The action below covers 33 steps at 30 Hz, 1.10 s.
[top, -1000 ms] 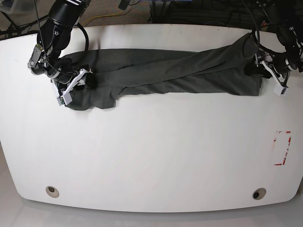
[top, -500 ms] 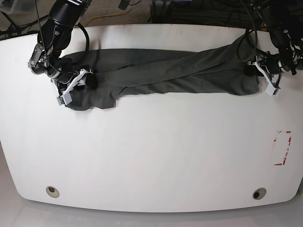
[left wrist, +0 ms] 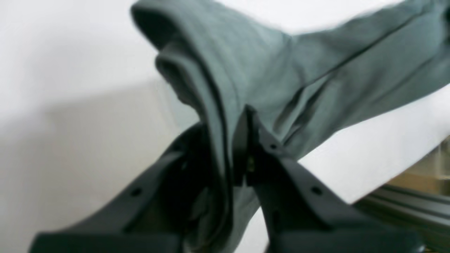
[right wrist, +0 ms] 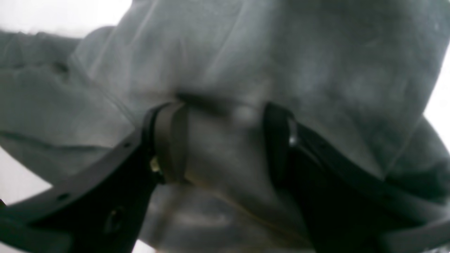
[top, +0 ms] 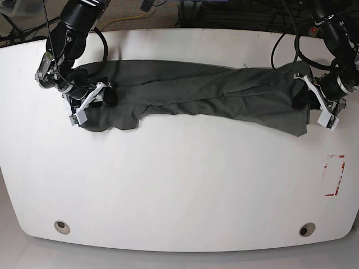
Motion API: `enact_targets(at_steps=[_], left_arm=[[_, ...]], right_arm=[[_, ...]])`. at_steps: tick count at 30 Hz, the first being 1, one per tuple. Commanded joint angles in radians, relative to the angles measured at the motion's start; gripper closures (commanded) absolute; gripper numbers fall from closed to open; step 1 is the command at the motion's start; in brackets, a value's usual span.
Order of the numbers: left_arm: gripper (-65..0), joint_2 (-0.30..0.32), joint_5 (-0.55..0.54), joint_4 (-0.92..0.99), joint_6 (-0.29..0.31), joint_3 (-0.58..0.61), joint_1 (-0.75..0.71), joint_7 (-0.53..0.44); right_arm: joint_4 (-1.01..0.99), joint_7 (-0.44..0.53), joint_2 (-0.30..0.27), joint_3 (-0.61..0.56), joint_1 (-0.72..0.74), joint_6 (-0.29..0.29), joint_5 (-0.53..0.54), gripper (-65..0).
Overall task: Fold the T-shirt properly
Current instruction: 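Grasp the folded shirt end with the left gripper and lift it, then fold the held shirt end with the left gripper toward the right gripper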
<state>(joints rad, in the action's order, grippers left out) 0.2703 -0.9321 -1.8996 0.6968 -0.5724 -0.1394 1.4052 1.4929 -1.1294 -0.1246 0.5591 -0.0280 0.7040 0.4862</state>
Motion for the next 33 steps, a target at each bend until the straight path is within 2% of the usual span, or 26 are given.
enact_targets(at_steps=[1,4,8,21,29,33], left_arm=[[-4.6,-0.010,-0.051,-0.044,0.001,0.058,0.013,-0.009],[-4.6,-0.029,-0.084,-0.044,0.001,0.121,0.036,-0.009],[-4.7,-0.104,-0.034,-0.042,0.001,0.206,0.082,-0.009],[-4.7,-0.306,0.267,-0.041,0.001,0.409,0.172,-0.009],[-5.1,-0.389,0.408,-0.039,0.001,0.550,0.175,-0.009],[-13.6,-0.427,0.460,-0.039,0.001,0.610,0.197,-0.009]], right_arm=[[0.004,-0.039,-0.002,0.000,0.000,-0.006,-0.027,-32.0],[0.004,-0.039,-0.002,-0.001,0.000,-0.006,-0.027,-32.0],[0.004,-0.039,-0.002,-0.001,0.000,-0.006,-0.027,-32.0],[0.004,-0.039,-0.002,-0.001,-0.002,-0.006,-0.028,-32.0],[0.004,-0.039,-0.002,-0.001,-0.002,-0.006,-0.028,-32.0],[0.004,-0.039,-0.002,-0.001,-0.002,-0.006,-0.028,-32.0]])
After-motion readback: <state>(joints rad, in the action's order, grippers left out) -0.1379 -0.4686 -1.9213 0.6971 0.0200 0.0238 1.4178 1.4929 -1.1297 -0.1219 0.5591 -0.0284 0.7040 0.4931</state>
